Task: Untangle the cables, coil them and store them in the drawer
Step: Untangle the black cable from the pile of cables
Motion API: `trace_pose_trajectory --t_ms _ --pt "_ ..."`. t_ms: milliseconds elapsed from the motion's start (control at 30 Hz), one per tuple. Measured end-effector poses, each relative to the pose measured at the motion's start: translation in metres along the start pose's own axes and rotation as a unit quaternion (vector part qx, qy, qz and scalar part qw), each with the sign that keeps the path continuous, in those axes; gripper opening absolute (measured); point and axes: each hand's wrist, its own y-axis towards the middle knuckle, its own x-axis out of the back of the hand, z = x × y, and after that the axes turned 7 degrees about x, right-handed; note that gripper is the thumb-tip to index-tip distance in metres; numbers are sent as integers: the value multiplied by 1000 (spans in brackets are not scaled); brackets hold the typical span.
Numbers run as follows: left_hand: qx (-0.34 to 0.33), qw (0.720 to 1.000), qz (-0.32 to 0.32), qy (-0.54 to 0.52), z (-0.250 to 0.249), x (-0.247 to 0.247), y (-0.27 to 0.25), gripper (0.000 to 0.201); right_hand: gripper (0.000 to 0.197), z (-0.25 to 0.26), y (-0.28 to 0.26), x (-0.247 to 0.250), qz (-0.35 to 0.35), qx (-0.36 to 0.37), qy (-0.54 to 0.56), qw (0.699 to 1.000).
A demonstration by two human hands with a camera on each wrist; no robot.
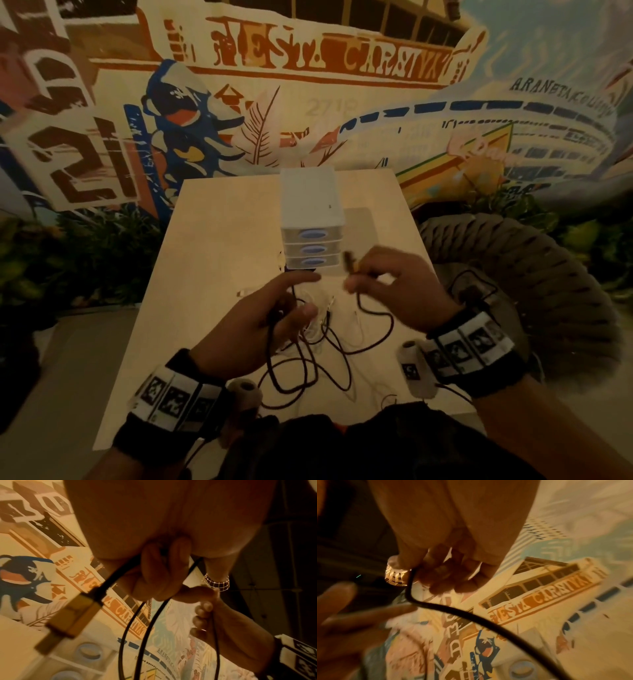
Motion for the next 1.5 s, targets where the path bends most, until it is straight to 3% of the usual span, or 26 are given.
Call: trace_pose_trajectory --t_ms 100,233,300,367,400,467,567,667,700,800,833,1000,1067,1133,1233,1300,1400,1433,1500 --pt "-8 999 -18 -49 -12 -10 9 40 30 20 6 -27 113 -12 -21 993" --pt "18 990 -40 -134 -16 -15 16 35 24 32 7 -41 108 3 -4 994" --pt "7 982 -59 -177 -20 -12 13 34 26 33 6 -37 101 -90 143 980" --pt "-2 971 -86 -224 -24 -8 9 34 24 32 5 -30 77 -207 323 920" --pt "-2 966 -96 -242 -25 -6 8 37 21 29 5 -28 68 -229 340 910" --pt "11 961 -92 -261 -23 -1 8 42 37 20 5 -28 97 -198 258 941" --pt "21 949 -29 -314 -22 3 13 41 60 16 11 -40 179 -68 65 979" --pt "-13 940 36 -340 -25 2 14 41 66 14 16 -50 138 -35 53 988" --pt "-17 939 45 -342 -24 2 13 41 62 12 16 -51 122 -37 53 990" --pt "-6 950 37 -310 -18 2 13 46 14 3 14 -50 126 -2 15 992" --pt "-2 956 34 -292 -18 2 12 47 7 0 12 -49 131 2 5 991" --pt "21 973 6 -231 -19 -3 11 44 33 -4 5 -38 118 -24 -61 991" --pt "49 959 2 -279 -20 -8 13 36 27 -3 3 -39 128 -58 -55 989" --pt "99 943 -5 -317 -21 -11 16 44 20 -3 1 -42 143 -80 -61 985" --pt "129 939 -21 -318 -23 -13 19 45 26 -5 -5 -48 143 -135 -7 980" --pt "107 957 -55 -265 -23 -14 21 43 38 -1 -8 -52 118 -218 166 954" --pt "74 974 -100 -191 -18 -17 29 44 29 10 -3 -49 65 -340 414 842" --pt "62 978 -118 -161 -16 -18 31 43 32 10 0 -46 67 -348 440 825" --pt "44 981 -153 -115 -10 -20 36 39 33 8 4 -39 116 -318 414 845"
